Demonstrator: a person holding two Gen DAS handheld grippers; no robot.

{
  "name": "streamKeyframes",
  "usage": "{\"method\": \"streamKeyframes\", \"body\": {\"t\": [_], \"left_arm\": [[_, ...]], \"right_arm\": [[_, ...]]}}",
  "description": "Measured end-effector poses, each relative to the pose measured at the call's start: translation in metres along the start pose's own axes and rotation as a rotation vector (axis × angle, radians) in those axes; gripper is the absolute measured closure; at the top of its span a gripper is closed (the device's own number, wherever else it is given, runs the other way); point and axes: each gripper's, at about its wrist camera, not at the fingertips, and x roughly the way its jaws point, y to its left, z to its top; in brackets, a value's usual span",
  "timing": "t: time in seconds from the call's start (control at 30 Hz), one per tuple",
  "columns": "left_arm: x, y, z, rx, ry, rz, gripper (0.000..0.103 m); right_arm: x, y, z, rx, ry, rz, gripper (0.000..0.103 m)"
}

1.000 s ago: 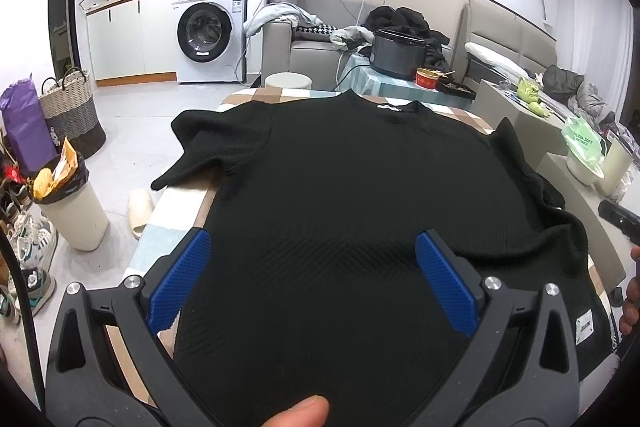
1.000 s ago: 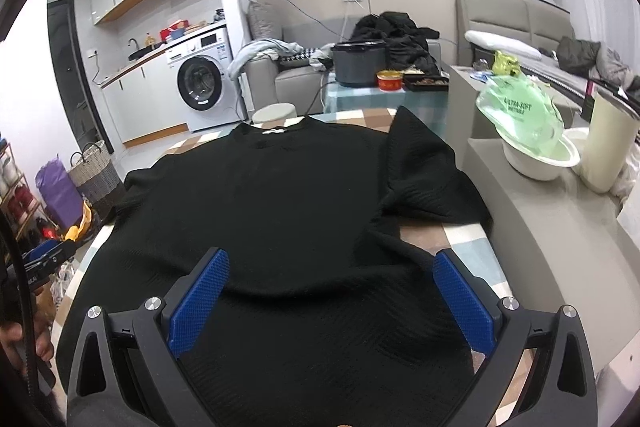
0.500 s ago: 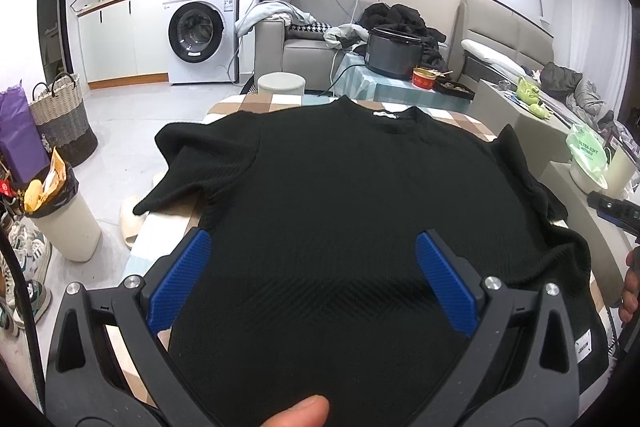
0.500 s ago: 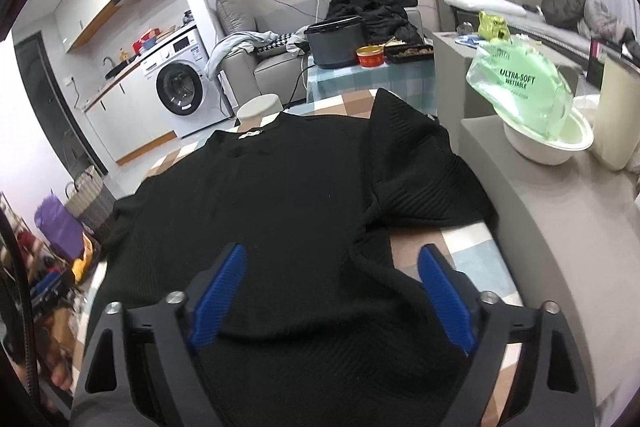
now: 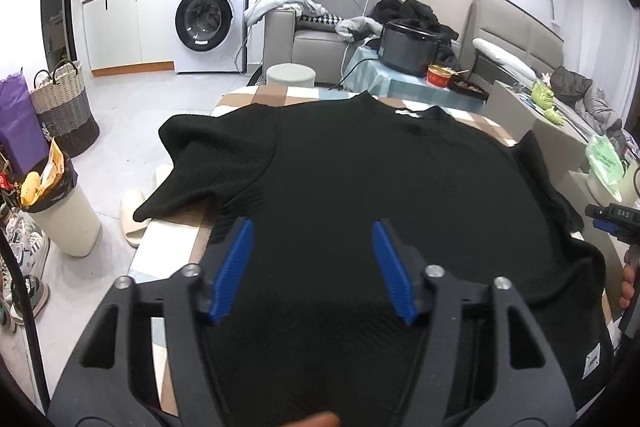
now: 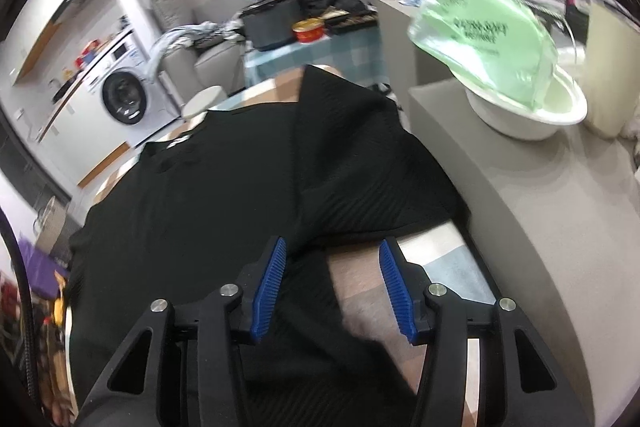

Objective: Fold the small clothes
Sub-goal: 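Grasp the side edge of the black shirt with the right gripper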

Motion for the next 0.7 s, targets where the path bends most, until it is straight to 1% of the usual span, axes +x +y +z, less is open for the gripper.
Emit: {"method": "streamKeyframes", "body": {"t": [0.07, 0.1, 0.13, 0.17, 0.2, 0.3, 0.37, 0.4, 0.43, 0.53, 0.6, 0.63, 0.67, 0.7], "left_arm": [[0.007, 0.004, 0.002, 0.012, 0.009, 0.02, 0.048], [0.011, 0.006, 0.003, 0.015, 0.011, 0.021, 0.048], [0.014, 0.006, 0.003, 0.016, 0.012, 0.024, 0.048], [0.017, 0.007, 0.003, 0.015, 0.012, 0.031, 0.048], [0.021, 0.008, 0.003, 0.013, 0.014, 0.033, 0.048], [0.03, 0.007, 0.002, 0.013, 0.029, 0.026, 0.047], [0.037, 0.004, 0.002, 0.019, 0.039, 0.019, 0.047], [0.04, 0.003, 0.001, 0.023, 0.042, 0.02, 0.047], [0.042, 0.001, 0.001, 0.026, 0.044, 0.017, 0.047], [0.049, -0.003, -0.002, 0.039, 0.052, 0.013, 0.047], [0.051, -0.006, -0.004, 0.048, 0.055, 0.012, 0.047], [0.051, -0.008, -0.005, 0.049, 0.057, 0.008, 0.047], [0.051, -0.008, -0.007, 0.051, 0.059, 0.003, 0.047], [0.053, -0.009, -0.008, 0.052, 0.06, 0.0, 0.047]], "right_arm": [[0.011, -0.006, 0.006, 0.031, 0.019, -0.028, 0.05], [0.015, -0.008, 0.009, 0.039, 0.018, -0.044, 0.047], [0.021, -0.01, 0.013, 0.036, 0.016, -0.08, 0.041], [0.026, -0.011, 0.015, 0.033, 0.014, -0.115, 0.04], [0.031, -0.013, 0.018, 0.034, 0.022, -0.131, 0.04], [0.045, -0.019, 0.024, 0.066, 0.052, -0.138, 0.04], [0.052, -0.02, 0.026, 0.068, 0.062, -0.154, 0.04], [0.057, -0.019, 0.027, 0.069, 0.075, -0.148, 0.039], [0.061, -0.017, 0.027, 0.059, 0.087, -0.147, 0.039], [0.077, -0.01, 0.027, 0.01, 0.119, -0.213, 0.037], [0.085, -0.009, 0.024, -0.006, 0.162, -0.23, 0.036], [0.088, -0.008, 0.024, -0.02, 0.162, -0.245, 0.036], [0.089, -0.007, 0.023, -0.041, 0.163, -0.258, 0.037], [0.09, -0.005, 0.022, -0.06, 0.163, -0.269, 0.041]]}}
